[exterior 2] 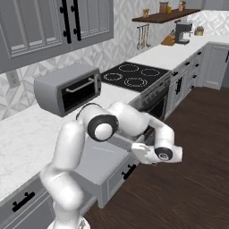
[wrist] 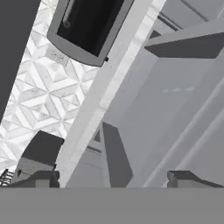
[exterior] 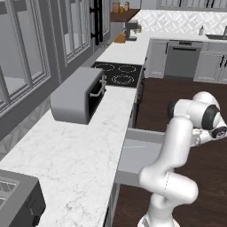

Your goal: Take a straw from the drawer in front and place it inside the glass cup on the dining counter.

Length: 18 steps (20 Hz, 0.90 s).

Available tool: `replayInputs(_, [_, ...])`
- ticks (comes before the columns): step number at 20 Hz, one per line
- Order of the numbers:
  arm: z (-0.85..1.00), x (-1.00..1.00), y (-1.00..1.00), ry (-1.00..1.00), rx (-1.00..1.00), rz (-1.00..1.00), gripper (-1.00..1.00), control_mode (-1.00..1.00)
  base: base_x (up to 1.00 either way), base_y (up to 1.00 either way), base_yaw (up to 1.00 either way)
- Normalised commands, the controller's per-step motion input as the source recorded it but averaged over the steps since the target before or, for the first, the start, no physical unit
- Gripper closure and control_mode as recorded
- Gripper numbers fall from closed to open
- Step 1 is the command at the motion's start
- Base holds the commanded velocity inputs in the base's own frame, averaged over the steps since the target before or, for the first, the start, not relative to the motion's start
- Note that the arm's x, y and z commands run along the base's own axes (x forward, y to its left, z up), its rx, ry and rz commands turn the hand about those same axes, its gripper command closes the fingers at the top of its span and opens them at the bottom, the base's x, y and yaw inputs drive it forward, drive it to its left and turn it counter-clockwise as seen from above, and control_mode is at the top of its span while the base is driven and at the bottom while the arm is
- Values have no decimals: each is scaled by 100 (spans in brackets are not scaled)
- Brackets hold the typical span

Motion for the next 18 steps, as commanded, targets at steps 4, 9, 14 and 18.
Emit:
replayInputs(4, [100, -29, 66, -12, -44, -2, -100, -100, 0, 0, 0])
replayInputs(9, [74, -2, 60, 9, -35, -7, -100, -100, 0, 0, 0])
replayInputs(14, [-2, 63, 28, 45, -16, -6, -100, -100, 0, 0, 0])
replayInputs(18, [-31, 64, 5, 36, -12, -9, -100, -100, 0, 0, 0])
